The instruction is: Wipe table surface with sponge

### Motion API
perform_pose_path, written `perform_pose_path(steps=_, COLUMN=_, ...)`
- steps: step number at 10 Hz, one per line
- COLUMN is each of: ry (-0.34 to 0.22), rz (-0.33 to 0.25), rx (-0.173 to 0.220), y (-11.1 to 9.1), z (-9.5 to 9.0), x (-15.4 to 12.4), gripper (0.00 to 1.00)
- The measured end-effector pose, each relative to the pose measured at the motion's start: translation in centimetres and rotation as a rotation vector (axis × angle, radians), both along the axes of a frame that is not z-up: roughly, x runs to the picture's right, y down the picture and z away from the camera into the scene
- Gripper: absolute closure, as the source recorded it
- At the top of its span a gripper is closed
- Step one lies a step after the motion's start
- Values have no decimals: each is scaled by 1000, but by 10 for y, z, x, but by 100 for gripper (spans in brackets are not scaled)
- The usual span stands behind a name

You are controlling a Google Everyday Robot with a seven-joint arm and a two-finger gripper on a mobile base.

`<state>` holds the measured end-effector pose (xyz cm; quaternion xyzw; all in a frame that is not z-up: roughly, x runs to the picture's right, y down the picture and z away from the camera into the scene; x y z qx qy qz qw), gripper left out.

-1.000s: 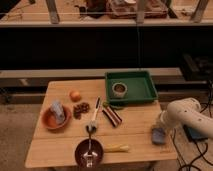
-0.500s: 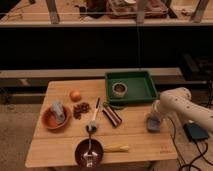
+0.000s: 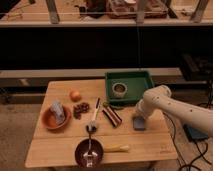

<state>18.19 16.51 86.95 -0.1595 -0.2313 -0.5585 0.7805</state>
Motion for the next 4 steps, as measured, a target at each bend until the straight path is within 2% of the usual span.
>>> perform_pose_path(steps=1, ry=-25, rz=-32, rx=-7, y=10, z=-6, x=-14, gripper=100)
perform_pose_path(steps=3, ry=-43, rz=-74, rx=-35, y=34, z=-21, x=-23, gripper=100)
perform_pose_path(steps=4, ry=-39, rz=-65, rx=-40, y=35, z=-23, x=-21, gripper=100)
